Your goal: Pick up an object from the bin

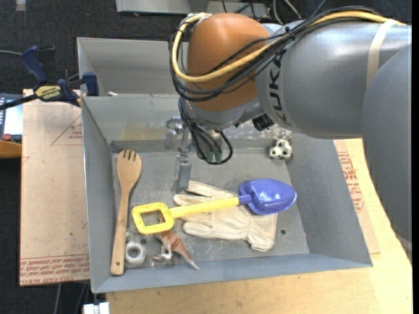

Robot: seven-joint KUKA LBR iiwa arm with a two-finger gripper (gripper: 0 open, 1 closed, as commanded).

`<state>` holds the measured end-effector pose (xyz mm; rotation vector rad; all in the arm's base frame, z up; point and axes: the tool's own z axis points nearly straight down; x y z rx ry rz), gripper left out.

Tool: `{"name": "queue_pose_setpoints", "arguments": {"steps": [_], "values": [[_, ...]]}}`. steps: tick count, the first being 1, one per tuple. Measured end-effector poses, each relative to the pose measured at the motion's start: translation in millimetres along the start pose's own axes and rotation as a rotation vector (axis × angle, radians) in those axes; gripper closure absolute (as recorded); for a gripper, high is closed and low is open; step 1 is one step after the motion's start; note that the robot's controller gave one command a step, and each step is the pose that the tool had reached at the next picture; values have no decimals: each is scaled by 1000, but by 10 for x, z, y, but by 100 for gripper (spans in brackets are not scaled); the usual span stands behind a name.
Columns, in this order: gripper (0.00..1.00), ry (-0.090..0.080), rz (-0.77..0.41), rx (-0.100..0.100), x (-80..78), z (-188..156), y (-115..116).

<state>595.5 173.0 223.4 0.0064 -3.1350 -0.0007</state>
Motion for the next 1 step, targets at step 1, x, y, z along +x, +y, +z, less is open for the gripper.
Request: {"name": "queue_pose_setpoints", "arguments": {"steps": [1], "values": [[0, -8, 4, -1, -16, -50, -13]]}}
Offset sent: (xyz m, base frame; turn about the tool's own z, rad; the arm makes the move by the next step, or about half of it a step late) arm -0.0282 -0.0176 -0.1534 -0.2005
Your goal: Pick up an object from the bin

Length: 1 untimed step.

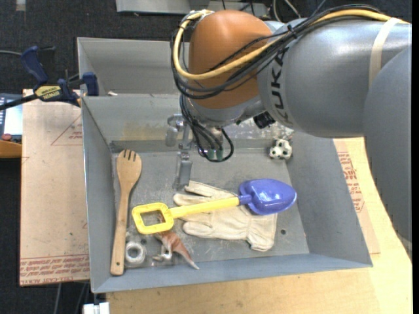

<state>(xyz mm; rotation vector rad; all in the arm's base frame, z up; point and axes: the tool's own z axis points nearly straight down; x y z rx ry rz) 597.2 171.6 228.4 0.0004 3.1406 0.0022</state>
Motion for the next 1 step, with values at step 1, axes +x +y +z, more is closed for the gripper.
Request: {"name": "queue_pose_setpoints", "arguments": {"steps": [1], "values": [[0, -2, -189, -1, 266, 1450, -142]]}}
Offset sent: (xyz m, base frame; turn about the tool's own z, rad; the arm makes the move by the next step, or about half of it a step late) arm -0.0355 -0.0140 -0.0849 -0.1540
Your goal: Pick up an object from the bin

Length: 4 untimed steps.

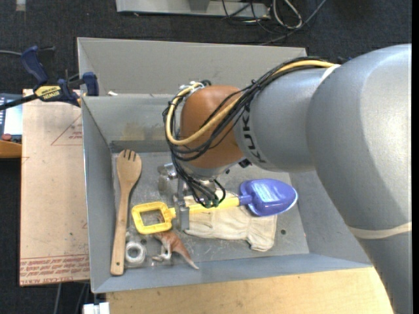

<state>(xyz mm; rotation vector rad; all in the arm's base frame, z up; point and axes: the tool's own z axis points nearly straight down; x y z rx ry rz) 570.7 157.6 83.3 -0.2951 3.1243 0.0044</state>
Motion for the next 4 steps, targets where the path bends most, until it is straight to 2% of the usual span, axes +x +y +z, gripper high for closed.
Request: {"name": "queue_pose_setpoints", "arguments": {"steps": [1, 2, 3, 4], "values": [[0, -17, 33, -2, 65, -633, 24], [0, 1, -168, -2, 0, -157, 288], [0, -17, -176, -2, 16, 131, 125], [100, -15, -362, -4, -27, 125, 215]]}}
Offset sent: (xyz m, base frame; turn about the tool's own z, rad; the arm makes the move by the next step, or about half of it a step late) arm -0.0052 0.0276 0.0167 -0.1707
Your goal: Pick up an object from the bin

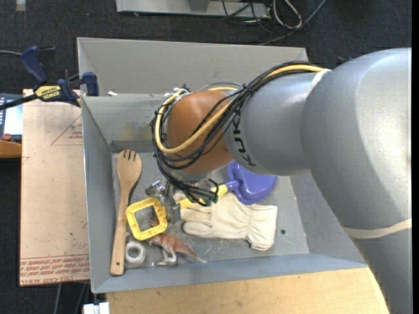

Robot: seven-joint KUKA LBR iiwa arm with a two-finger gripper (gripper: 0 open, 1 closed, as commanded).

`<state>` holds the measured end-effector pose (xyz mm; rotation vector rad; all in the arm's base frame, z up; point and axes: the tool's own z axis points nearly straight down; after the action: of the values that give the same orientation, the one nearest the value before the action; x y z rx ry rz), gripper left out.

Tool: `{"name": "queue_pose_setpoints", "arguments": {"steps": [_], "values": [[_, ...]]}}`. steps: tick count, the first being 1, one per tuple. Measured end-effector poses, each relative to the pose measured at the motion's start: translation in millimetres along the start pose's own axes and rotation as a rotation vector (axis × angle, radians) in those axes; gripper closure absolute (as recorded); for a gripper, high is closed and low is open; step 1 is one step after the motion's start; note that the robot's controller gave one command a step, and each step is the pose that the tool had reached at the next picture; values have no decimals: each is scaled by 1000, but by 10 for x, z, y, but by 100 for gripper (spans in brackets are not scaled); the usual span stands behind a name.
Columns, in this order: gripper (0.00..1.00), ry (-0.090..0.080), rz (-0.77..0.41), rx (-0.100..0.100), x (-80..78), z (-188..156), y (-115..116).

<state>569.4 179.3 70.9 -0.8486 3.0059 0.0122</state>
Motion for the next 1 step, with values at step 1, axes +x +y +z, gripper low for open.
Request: {"name": "queue_pose_setpoints", "arguments": {"steps": [1], "values": [[100, 0, 0, 0, 0, 0, -1]]}}
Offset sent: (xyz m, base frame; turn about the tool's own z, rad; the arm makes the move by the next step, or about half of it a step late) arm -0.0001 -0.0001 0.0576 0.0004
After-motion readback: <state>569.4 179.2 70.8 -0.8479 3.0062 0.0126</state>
